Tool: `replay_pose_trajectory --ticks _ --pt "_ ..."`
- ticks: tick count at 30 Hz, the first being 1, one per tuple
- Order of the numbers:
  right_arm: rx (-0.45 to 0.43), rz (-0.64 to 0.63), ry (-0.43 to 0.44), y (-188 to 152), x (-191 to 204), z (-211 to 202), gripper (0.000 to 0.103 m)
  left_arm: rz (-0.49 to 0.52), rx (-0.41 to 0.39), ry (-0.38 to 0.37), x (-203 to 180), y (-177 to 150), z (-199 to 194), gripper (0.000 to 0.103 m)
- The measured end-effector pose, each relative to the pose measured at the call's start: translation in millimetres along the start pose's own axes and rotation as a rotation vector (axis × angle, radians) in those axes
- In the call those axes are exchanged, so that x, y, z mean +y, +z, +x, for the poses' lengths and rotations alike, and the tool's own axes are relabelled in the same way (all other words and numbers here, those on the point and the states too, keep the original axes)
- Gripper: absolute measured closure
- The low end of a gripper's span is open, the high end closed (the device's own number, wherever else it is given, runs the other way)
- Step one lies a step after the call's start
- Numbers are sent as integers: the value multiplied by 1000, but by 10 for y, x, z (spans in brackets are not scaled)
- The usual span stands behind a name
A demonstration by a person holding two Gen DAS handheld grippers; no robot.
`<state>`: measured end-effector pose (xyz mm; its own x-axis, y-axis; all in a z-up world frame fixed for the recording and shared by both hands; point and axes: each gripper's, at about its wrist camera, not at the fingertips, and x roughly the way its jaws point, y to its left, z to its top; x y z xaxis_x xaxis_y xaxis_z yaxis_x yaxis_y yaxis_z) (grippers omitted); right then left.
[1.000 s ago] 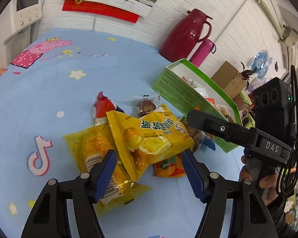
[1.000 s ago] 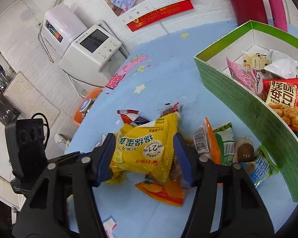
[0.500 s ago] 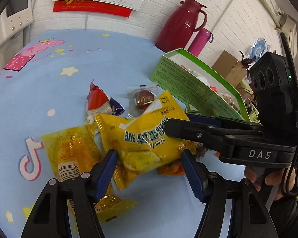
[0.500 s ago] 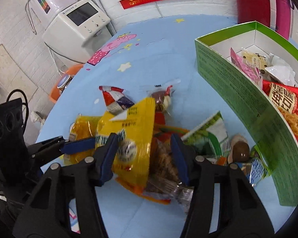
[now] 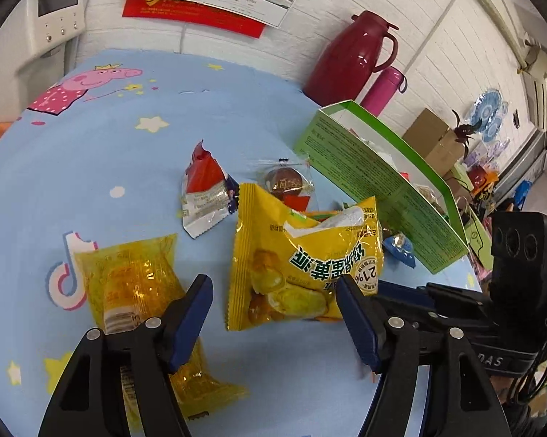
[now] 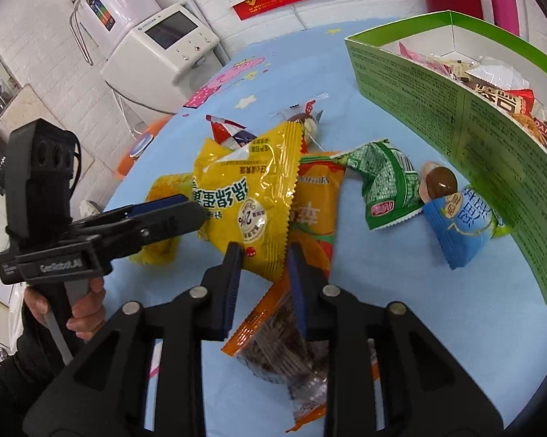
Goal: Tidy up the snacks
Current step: 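Reach the left tool to the large yellow chip bag and grasp it, then carry the yellow chip bag into the green box and open the left tool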
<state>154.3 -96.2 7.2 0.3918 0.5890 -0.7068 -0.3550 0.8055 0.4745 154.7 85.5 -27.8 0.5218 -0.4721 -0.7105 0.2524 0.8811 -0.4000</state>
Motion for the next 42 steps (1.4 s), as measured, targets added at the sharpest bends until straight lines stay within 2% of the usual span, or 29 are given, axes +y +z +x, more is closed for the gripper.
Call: replay_pose_trajectory --ticks 3,6,9,11,12,14,21,26,32,36,42 --pt "-12 14 -4 55 -36 9 70 31 12 -14 -40 81 92 32" --pt "-20 32 15 100 -64 45 69 75 18 12 -77 78 138 31" --pt "-36 50 29 132 -77 102 61 93 15 17 -99 85 157 29" --pt "-45 55 31 148 -80 141 59 108 9 34 -114 87 171 31" --pt "-47 53 29 157 -72 163 60 111 5 42 -117 94 182 32" --pt "-49 53 22 162 -72 174 77 108 10 18 -141 113 198 50" --pt "-69 75 9 37 -90 -9 82 132 5 5 -410 51 140 60" --pt "-160 54 10 6 -53 -384 82 185 -48 -21 -732 139 -69 62" --pt "-310 45 5 147 -135 -919 82 255 -120 -74 -1188 488 -225 62" --pt "-381 66 -40 251 -299 -1139 82 317 -132 -99 -1525 734 -101 62" --pt "-431 137 -95 340 -771 -1265 82 349 -85 -150 -1849 1020 383 62"
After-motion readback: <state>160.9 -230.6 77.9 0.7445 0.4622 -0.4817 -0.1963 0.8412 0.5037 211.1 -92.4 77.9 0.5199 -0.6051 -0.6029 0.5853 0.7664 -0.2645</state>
